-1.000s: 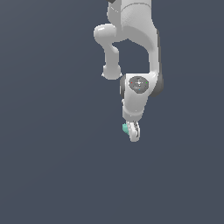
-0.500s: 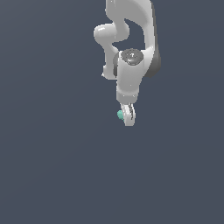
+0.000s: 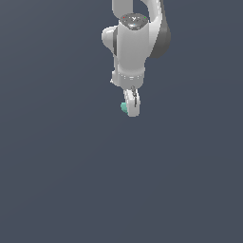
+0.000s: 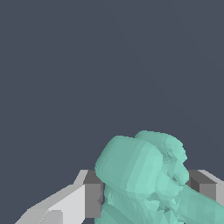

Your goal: Pick up the object and move it to a goal position.

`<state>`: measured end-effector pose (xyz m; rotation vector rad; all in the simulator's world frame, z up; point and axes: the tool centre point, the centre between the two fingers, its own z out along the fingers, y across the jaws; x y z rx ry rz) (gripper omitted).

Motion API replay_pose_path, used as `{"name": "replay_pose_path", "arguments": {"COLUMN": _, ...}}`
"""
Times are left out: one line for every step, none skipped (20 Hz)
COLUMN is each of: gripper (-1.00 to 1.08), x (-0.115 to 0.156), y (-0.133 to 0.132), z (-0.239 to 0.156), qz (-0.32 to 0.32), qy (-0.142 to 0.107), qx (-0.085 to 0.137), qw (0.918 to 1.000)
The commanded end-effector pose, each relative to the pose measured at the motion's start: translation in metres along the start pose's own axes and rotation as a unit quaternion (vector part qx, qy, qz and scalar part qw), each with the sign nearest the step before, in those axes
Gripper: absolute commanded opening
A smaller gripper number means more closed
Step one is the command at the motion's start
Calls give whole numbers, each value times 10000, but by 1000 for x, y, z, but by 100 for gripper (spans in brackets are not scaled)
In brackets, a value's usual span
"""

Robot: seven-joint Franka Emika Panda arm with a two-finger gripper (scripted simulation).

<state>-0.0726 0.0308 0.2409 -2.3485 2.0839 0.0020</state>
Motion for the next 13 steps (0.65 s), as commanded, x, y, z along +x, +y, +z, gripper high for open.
{"name": "replay_pose_path", "arguments": {"gripper": -100, "x": 5, "y": 7, "z": -16, "qz": -2, "qy": 5, "qx": -5, "qw": 10000}}
{"name": "replay_pose_path", "arguments": {"gripper": -100, "x": 7, "y": 9, "z": -22, "qz": -2, "qy": 5, "qx": -5, "qw": 10000}}
{"name": "replay_pose_path", "arguments": {"gripper": -100, "x": 9, "y": 11, "z": -27, "qz": -2, "qy": 8, "qx": -4, "qw": 10000}}
{"name": "replay_pose_path", "arguments": {"gripper": -100, "x": 10, "y": 13, "z": -32, "qz": -2, "qy": 8, "qx": -4, "qw": 10000}}
{"name": "replay_pose_path", "arguments": {"gripper": -100, "x": 11, "y": 15, "z": -36, "qz": -2, "qy": 11, "qx": -4, "qw": 10000}}
{"name": "replay_pose_path", "arguments": {"gripper": -100, "x": 13, "y": 16, "z": -40, "qz": -2, "qy": 11, "qx": -4, "qw": 10000}}
{"name": "replay_pose_path", "arguments": {"gripper": -100, "x": 14, "y": 17, "z": -43, "qz": -2, "qy": 11, "qx": -4, "qw": 10000}}
{"name": "replay_pose_path", "arguments": {"gripper": -100, "x": 14, "y": 18, "z": -46, "qz": -2, "qy": 11, "qx": -4, "qw": 10000}}
{"name": "replay_pose_path", "arguments": {"gripper": -100, "x": 15, "y": 19, "z": -48, "qz": -5, "qy": 13, "qx": -3, "qw": 10000}}
{"name": "replay_pose_path", "arguments": {"gripper": -100, "x": 15, "y": 19, "z": -50, "qz": -5, "qy": 13, "qx": -3, "qw": 10000}}
{"name": "replay_pose_path", "arguments": {"gripper": -100, "x": 16, "y": 20, "z": -51, "qz": -5, "qy": 13, "qx": -3, "qw": 10000}}
{"name": "replay_pose_path", "arguments": {"gripper": -100, "x": 16, "y": 20, "z": -52, "qz": -5, "qy": 13, "qx": -3, "qw": 10000}}
{"name": "replay_pose_path", "arguments": {"gripper": -100, "x": 16, "y": 20, "z": -52, "qz": -5, "qy": 13, "qx": -3, "qw": 10000}}
